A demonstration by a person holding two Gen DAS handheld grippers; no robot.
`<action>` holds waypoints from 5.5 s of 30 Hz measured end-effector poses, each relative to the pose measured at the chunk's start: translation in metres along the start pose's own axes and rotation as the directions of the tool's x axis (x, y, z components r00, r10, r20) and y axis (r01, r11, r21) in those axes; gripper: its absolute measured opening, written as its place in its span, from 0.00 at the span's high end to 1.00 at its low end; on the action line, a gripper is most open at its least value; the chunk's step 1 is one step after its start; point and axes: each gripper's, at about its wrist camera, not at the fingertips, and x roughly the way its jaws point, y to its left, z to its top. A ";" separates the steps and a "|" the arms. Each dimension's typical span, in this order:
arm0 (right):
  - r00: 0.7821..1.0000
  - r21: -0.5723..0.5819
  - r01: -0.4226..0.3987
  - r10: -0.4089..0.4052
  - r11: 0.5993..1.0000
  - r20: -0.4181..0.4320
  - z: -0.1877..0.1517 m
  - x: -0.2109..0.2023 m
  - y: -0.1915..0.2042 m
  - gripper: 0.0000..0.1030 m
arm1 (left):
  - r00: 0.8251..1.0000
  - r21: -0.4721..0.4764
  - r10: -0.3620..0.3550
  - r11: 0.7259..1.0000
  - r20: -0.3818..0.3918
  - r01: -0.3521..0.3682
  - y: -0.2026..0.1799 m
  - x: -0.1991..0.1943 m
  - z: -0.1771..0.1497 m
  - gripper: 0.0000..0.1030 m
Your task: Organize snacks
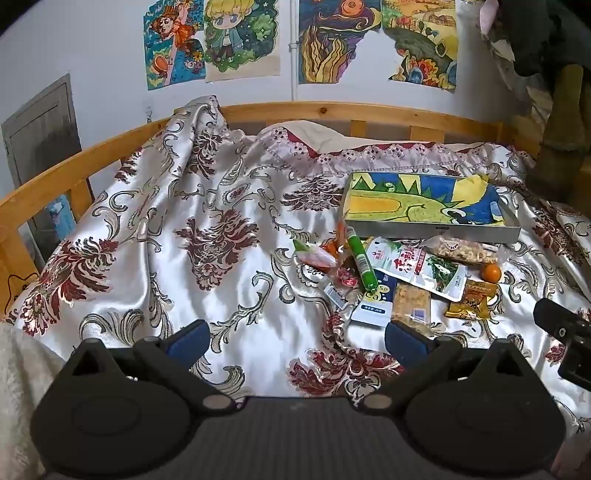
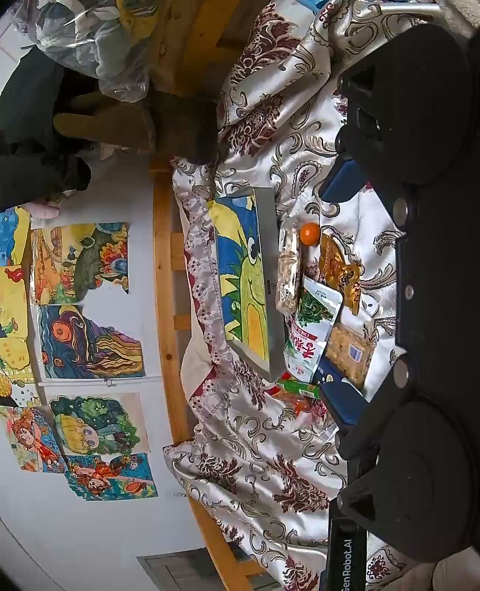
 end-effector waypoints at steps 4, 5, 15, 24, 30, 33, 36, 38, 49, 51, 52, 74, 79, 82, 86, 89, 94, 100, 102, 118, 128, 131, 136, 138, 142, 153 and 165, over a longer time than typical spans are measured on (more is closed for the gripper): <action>1.000 0.003 0.002 -0.002 1.000 0.000 -0.001 0.001 0.000 0.01 | 1.000 -0.002 -0.002 1.000 -0.006 0.002 0.000 0.000 0.000 0.00; 1.000 0.003 0.001 -0.001 1.000 0.000 -0.001 0.001 0.000 0.01 | 1.000 -0.005 -0.005 1.000 -0.009 0.004 0.000 0.000 0.000 0.00; 1.000 0.008 0.000 0.000 1.000 -0.006 -0.001 0.002 0.000 0.01 | 1.000 -0.012 -0.002 1.000 -0.022 0.001 0.006 0.003 -0.005 0.00; 1.000 0.009 0.001 -0.001 1.000 -0.007 -0.002 0.001 0.000 0.01 | 1.000 -0.014 0.001 1.000 -0.029 -0.001 0.004 0.005 -0.003 0.00; 1.000 0.010 0.001 -0.001 1.000 -0.008 -0.002 0.001 0.000 0.00 | 0.999 -0.018 -0.001 1.000 -0.037 0.000 0.003 0.006 -0.004 0.00; 1.000 0.010 0.001 -0.001 1.000 -0.009 -0.002 0.001 0.000 0.01 | 0.999 -0.018 0.000 1.000 -0.037 0.000 0.003 0.006 -0.004 0.00; 1.000 0.010 0.001 -0.001 1.000 -0.009 -0.002 0.001 0.000 0.01 | 0.999 -0.018 0.000 1.000 -0.037 0.000 0.003 0.006 -0.004 0.00; 1.000 0.010 0.001 -0.001 1.000 -0.008 -0.001 0.001 0.000 0.01 | 0.999 -0.018 0.000 1.000 -0.037 -0.001 0.003 0.006 -0.004 0.00; 1.000 0.010 0.001 -0.001 1.000 -0.009 -0.001 0.001 0.000 0.01 | 0.999 -0.019 -0.001 1.000 -0.038 0.001 0.003 0.006 -0.004 0.00; 1.000 0.010 0.002 -0.002 1.000 -0.010 -0.001 0.001 0.000 0.01 | 0.999 -0.019 -0.001 1.000 -0.038 0.000 0.003 0.006 -0.004 0.00; 1.000 0.010 0.002 -0.002 1.000 -0.010 -0.002 0.001 0.000 0.01 | 0.999 -0.019 -0.001 1.000 -0.038 0.000 0.003 0.006 -0.004 0.00; 1.000 0.011 0.002 -0.002 1.000 -0.011 -0.001 0.001 0.000 0.01 | 0.999 -0.022 -0.003 1.000 -0.040 0.002 0.003 0.007 -0.005 0.00; 1.000 0.011 0.002 -0.002 1.000 -0.010 -0.001 0.001 0.000 0.01 | 0.999 -0.022 -0.003 1.000 -0.040 0.002 0.003 0.007 -0.004 0.00; 1.000 0.012 0.002 -0.002 1.000 -0.010 -0.001 0.001 0.000 0.01 | 0.999 -0.023 -0.004 1.000 -0.040 0.003 0.003 0.007 -0.005 0.00; 1.000 0.012 0.003 -0.003 1.000 -0.010 -0.002 0.000 0.000 0.01 | 0.999 -0.023 -0.005 1.000 -0.039 0.004 0.003 0.006 -0.005 0.00; 1.000 0.012 0.004 -0.004 1.000 -0.008 -0.002 0.001 -0.001 0.01 | 0.999 -0.023 -0.005 1.000 -0.039 0.004 0.003 0.006 -0.006 0.00; 1.000 0.013 0.004 -0.004 1.000 -0.010 -0.002 0.001 -0.001 0.01 | 0.999 -0.023 -0.005 1.000 -0.040 0.004 0.003 0.006 -0.005 0.00; 1.000 0.014 0.004 -0.004 1.000 -0.009 -0.001 0.000 -0.001 0.01 | 0.999 -0.022 -0.002 1.000 -0.040 0.001 0.003 0.006 -0.006 0.00; 1.000 0.014 0.003 -0.003 1.000 -0.009 -0.001 0.000 -0.001 0.01 | 0.999 -0.023 -0.002 1.000 -0.040 0.001 0.002 0.006 -0.005 0.00; 1.000 0.021 -0.007 0.007 1.000 -0.008 0.000 -0.004 -0.003 0.00 | 0.999 -0.014 0.006 1.000 -0.050 -0.006 0.000 0.005 -0.003 0.00; 1.000 0.042 -0.009 0.008 0.999 0.006 0.001 -0.011 -0.004 0.01 | 0.997 -0.017 0.006 1.000 -0.082 -0.008 0.002 0.006 0.001 0.00; 1.000 0.038 -0.015 0.015 0.999 0.005 0.001 -0.011 -0.005 0.00 | 0.996 -0.020 0.011 1.000 -0.092 -0.013 0.002 0.009 0.000 0.00; 0.999 0.068 -0.034 0.036 0.997 -0.030 0.008 -0.005 -0.011 0.00 | 0.988 -0.052 -0.009 0.999 -0.151 0.001 0.009 0.014 0.016 0.00; 0.998 0.075 -0.053 0.056 0.996 -0.037 0.015 0.000 -0.013 0.01 | 0.987 -0.086 -0.032 0.996 -0.160 0.018 0.014 0.015 0.027 0.00; 0.994 0.014 -0.086 0.087 0.996 -0.061 0.038 0.010 -0.010 0.00 | 0.990 -0.077 -0.039 0.997 -0.136 0.028 0.013 0.024 0.048 0.00; 0.992 -0.020 -0.125 0.125 0.992 -0.025 0.080 0.020 -0.033 0.00 | 0.990 0.036 -0.087 0.995 -0.111 0.091 -0.015 0.071 0.088 0.00; 0.970 -0.191 -0.230 0.210 0.954 -0.119 0.079 0.087 -0.021 0.00 | 0.988 0.147 -0.115 0.981 -0.106 0.129 -0.008 0.121 0.102 0.00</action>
